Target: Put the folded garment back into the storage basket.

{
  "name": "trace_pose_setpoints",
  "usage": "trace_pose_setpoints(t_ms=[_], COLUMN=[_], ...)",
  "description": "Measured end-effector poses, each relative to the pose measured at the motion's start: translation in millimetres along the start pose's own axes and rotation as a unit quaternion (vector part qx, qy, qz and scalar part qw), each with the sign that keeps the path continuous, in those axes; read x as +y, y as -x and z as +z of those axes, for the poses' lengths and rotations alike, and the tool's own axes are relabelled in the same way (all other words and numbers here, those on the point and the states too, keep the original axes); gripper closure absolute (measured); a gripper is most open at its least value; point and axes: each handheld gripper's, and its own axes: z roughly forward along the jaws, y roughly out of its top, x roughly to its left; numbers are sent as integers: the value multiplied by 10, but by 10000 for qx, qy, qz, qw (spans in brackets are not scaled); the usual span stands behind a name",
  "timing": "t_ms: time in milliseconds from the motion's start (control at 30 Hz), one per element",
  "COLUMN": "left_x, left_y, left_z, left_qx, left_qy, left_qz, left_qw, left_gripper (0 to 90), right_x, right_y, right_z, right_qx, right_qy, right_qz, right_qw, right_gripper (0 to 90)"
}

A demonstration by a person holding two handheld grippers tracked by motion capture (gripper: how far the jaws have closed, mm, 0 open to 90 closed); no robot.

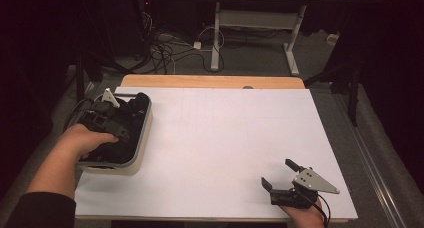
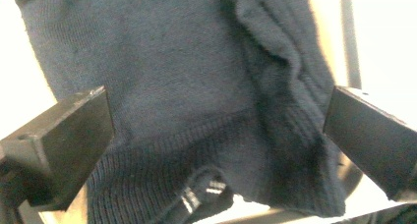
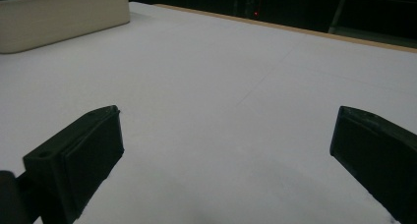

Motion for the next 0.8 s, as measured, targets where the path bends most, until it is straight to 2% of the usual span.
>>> trace_pose_setpoints(t_ms=[367, 533, 800], left_x=[33, 63, 141], left_y=[266, 391, 650], left_z=[-152, -178, -150], left_qx=[-10, -35, -43], left_qy=[43, 76, 35], left_qz=[233, 302, 543], left_qw=[9997, 9995, 9985], left_gripper=[0, 0, 0], right_x=[16, 20, 19], right_y=[-1, -2, -2], right_z=[-18, -23, -23], right_qx=[0, -3, 2], right_qy=[41, 49, 48], right_qz=[-7, -11, -19], right_qw=[10000, 10000, 10000], right_gripper=[0, 0, 0])
